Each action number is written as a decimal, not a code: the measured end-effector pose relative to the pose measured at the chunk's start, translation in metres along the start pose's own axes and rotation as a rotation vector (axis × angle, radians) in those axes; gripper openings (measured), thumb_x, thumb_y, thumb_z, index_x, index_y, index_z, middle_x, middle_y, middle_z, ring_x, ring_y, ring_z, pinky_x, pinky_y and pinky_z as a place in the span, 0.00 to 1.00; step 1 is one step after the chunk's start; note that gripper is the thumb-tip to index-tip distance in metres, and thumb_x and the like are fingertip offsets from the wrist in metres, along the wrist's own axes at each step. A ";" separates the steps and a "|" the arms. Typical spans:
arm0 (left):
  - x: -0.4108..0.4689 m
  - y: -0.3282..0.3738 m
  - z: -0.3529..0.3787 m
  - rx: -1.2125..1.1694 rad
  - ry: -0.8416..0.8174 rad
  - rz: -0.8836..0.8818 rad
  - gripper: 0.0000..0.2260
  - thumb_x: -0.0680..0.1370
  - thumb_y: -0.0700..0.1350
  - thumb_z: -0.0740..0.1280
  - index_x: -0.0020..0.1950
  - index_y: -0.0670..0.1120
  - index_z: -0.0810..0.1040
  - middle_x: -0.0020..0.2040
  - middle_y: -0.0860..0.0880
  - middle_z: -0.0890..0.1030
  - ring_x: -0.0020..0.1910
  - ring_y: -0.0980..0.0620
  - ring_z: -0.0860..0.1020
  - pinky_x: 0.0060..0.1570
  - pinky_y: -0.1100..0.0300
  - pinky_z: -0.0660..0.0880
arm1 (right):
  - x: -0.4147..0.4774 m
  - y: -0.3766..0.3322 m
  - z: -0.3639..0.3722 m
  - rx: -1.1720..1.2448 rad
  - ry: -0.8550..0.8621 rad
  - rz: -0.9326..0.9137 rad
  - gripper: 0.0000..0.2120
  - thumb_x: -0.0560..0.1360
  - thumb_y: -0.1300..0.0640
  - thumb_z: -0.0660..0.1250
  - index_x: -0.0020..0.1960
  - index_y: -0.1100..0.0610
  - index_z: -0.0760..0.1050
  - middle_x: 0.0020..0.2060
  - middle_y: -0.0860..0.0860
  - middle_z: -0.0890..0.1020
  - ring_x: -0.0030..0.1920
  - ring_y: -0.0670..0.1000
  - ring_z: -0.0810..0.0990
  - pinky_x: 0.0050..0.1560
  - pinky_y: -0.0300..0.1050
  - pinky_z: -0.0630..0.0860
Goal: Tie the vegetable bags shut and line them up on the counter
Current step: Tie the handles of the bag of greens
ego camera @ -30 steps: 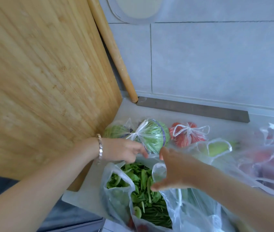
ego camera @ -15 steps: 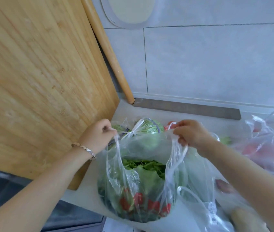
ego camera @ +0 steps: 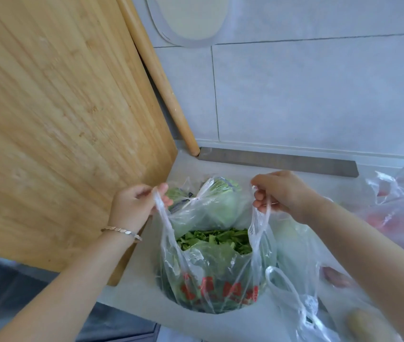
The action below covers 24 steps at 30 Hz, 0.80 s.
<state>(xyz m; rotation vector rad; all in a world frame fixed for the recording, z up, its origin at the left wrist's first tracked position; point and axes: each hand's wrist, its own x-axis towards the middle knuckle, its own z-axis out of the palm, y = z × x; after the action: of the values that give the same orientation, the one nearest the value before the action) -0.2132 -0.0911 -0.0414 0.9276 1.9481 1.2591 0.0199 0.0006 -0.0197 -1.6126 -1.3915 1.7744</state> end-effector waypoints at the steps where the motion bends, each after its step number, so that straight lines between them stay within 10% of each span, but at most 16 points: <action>1: -0.004 0.000 0.006 -0.078 -0.057 -0.020 0.09 0.71 0.46 0.71 0.34 0.43 0.81 0.32 0.47 0.85 0.44 0.41 0.83 0.51 0.48 0.79 | -0.003 -0.001 0.001 -0.011 -0.052 -0.028 0.11 0.75 0.61 0.62 0.34 0.59 0.71 0.25 0.53 0.75 0.26 0.50 0.76 0.34 0.42 0.76; 4: -0.011 -0.002 0.021 0.025 -0.311 0.040 0.10 0.64 0.54 0.74 0.40 0.49 0.84 0.44 0.47 0.85 0.50 0.48 0.83 0.53 0.51 0.79 | -0.013 0.001 0.002 -0.270 -0.197 -0.099 0.12 0.74 0.61 0.63 0.32 0.58 0.72 0.27 0.52 0.78 0.30 0.49 0.77 0.38 0.38 0.76; 8: -0.021 -0.006 0.040 0.192 -0.730 0.118 0.24 0.66 0.36 0.75 0.53 0.61 0.75 0.56 0.58 0.80 0.55 0.61 0.79 0.53 0.64 0.78 | -0.020 0.009 0.000 -0.318 -0.363 -0.031 0.17 0.73 0.61 0.62 0.26 0.57 0.68 0.24 0.53 0.74 0.30 0.47 0.80 0.39 0.39 0.79; 13: -0.024 -0.012 0.063 0.254 -0.661 0.333 0.26 0.64 0.38 0.77 0.49 0.67 0.75 0.46 0.69 0.81 0.51 0.67 0.79 0.54 0.70 0.75 | -0.019 0.016 0.001 -0.109 -0.411 -0.122 0.14 0.75 0.69 0.58 0.41 0.57 0.79 0.33 0.49 0.82 0.34 0.48 0.81 0.37 0.37 0.81; 18: -0.024 -0.018 0.072 0.090 -0.651 0.255 0.30 0.64 0.39 0.77 0.60 0.59 0.74 0.59 0.67 0.77 0.58 0.61 0.78 0.57 0.62 0.76 | -0.018 0.036 -0.001 -0.024 -0.449 -0.066 0.08 0.73 0.64 0.68 0.52 0.60 0.80 0.39 0.51 0.83 0.33 0.42 0.82 0.32 0.33 0.77; 24: -0.031 -0.014 0.078 0.096 -0.753 0.282 0.26 0.62 0.48 0.72 0.58 0.60 0.73 0.63 0.60 0.76 0.62 0.64 0.74 0.59 0.70 0.70 | -0.006 0.046 0.013 0.012 -0.530 0.037 0.10 0.67 0.57 0.73 0.48 0.55 0.81 0.44 0.50 0.81 0.47 0.47 0.76 0.58 0.43 0.71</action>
<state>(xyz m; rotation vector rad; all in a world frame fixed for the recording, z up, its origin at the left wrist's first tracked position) -0.1364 -0.0832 -0.0768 1.5011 1.3129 0.7790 0.0249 -0.0304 -0.0560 -1.2093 -1.5630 2.3386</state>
